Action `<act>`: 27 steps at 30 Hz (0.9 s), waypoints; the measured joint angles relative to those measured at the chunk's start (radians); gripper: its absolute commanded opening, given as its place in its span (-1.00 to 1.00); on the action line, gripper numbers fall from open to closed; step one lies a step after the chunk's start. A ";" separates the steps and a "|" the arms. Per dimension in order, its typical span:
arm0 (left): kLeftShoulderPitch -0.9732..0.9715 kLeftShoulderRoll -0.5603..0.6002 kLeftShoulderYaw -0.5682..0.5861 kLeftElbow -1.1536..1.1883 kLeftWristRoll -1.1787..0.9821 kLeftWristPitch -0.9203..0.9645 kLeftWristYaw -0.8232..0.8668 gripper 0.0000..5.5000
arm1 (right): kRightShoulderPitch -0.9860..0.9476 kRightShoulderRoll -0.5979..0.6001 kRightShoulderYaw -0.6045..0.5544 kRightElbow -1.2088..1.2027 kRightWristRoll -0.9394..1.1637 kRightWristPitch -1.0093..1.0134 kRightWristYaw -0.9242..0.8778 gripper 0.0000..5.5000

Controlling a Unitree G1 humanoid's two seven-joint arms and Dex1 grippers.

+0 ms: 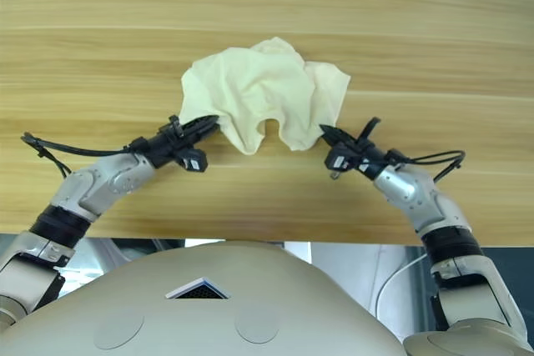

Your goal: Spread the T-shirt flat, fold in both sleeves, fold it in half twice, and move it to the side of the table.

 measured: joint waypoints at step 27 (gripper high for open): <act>0.429 0.169 0.182 -0.037 -0.637 -0.239 -0.249 -1.00 | 0.372 -0.158 -0.091 -0.157 0.528 -0.161 0.297 -1.00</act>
